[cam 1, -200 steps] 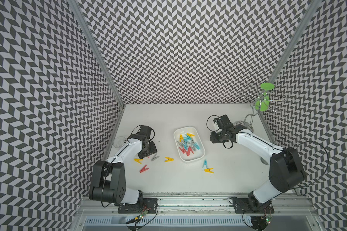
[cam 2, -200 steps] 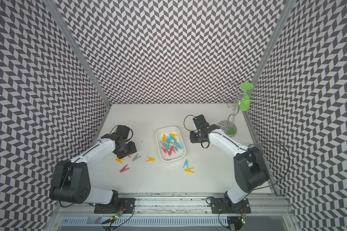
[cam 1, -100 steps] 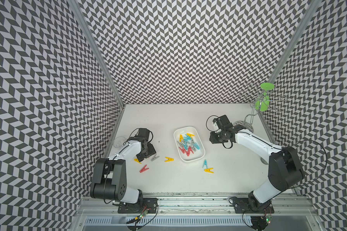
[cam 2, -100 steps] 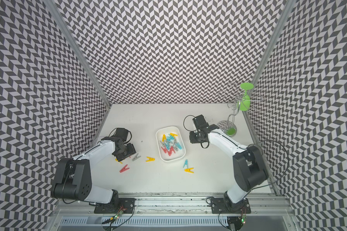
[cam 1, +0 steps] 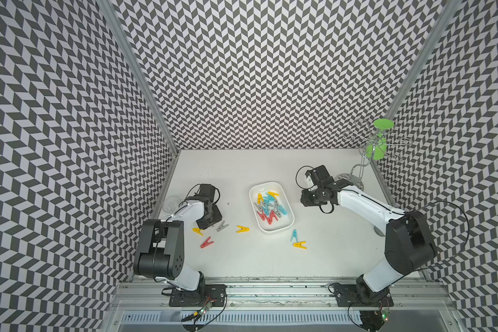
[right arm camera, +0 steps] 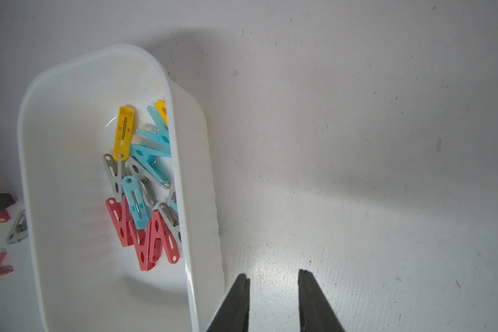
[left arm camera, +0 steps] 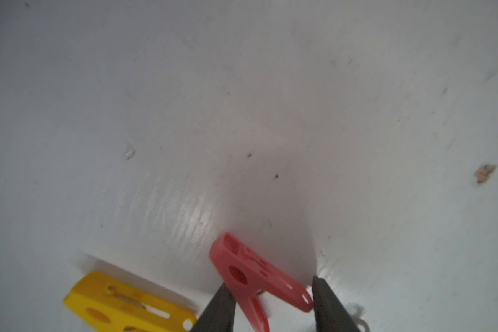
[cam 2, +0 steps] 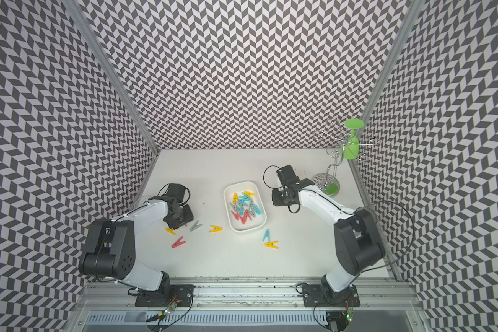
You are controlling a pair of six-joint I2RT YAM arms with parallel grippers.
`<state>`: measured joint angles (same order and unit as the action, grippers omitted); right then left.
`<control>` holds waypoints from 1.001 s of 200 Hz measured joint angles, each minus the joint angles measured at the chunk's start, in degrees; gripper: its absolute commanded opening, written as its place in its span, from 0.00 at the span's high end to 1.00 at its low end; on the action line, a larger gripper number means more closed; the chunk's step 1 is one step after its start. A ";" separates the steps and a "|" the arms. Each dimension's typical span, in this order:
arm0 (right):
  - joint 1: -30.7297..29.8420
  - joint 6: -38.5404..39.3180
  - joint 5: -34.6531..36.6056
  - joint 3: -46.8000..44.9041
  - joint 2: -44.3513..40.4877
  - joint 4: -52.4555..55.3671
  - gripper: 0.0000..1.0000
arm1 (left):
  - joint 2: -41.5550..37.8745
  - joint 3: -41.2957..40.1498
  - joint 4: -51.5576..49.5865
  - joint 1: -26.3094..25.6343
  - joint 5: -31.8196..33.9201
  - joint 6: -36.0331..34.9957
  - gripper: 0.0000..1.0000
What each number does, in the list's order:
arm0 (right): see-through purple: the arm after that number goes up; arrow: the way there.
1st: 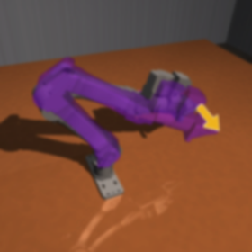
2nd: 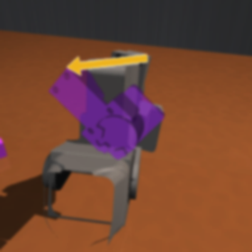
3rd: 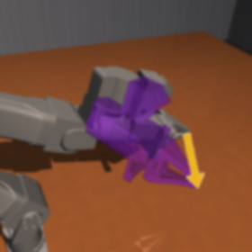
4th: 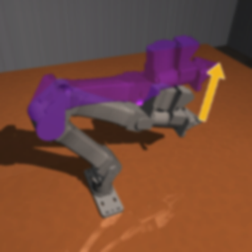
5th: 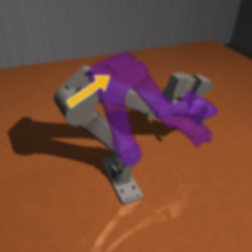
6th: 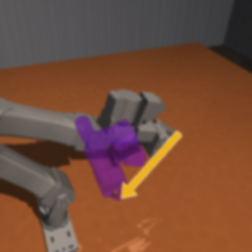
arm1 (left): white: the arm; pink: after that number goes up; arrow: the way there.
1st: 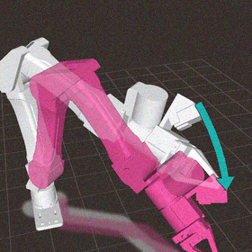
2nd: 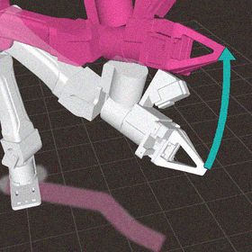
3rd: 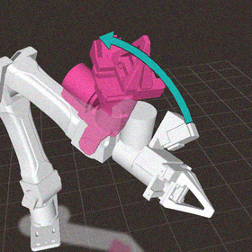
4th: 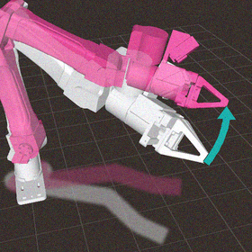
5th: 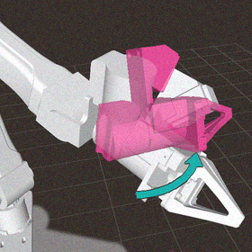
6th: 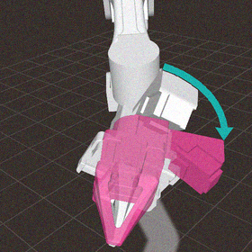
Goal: Put the clothespins into the storage box
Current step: Pick up the clothespin from the center of the board.
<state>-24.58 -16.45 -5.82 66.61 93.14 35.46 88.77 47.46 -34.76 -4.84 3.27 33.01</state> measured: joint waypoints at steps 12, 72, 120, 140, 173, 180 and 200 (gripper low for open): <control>0.00 0.00 -0.02 0.00 0.07 0.00 0.68 | 0.28 0.15 0.26 0.00 0.09 -0.94 0.59; 0.00 0.00 -0.11 0.00 0.39 0.02 0.68 | 3.17 2.95 0.26 -3.80 1.88 -9.27 0.59; 0.00 0.22 -0.26 1.46 1.29 0.24 0.68 | 4.39 4.20 0.39 -4.81 2.05 -13.92 0.59; 0.00 0.55 -0.26 2.14 1.44 0.28 0.68 | 5.11 5.03 0.20 -4.76 2.08 -14.21 0.64; 0.02 0.66 -0.26 2.60 1.55 0.35 0.68 | 5.88 5.79 0.42 -4.76 2.40 -14.01 0.71; 0.00 0.68 -0.28 2.62 1.62 0.37 0.68 | 6.08 5.97 0.48 -4.76 2.45 -13.94 0.72; 0.00 0.83 -0.31 2.64 1.90 0.52 0.68 | 6.29 6.16 0.74 -4.76 2.51 -13.97 0.76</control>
<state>-24.58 -15.62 -6.13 69.25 95.04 35.99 95.07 53.63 -34.02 -9.61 5.78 19.05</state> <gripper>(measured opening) 0.320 0.255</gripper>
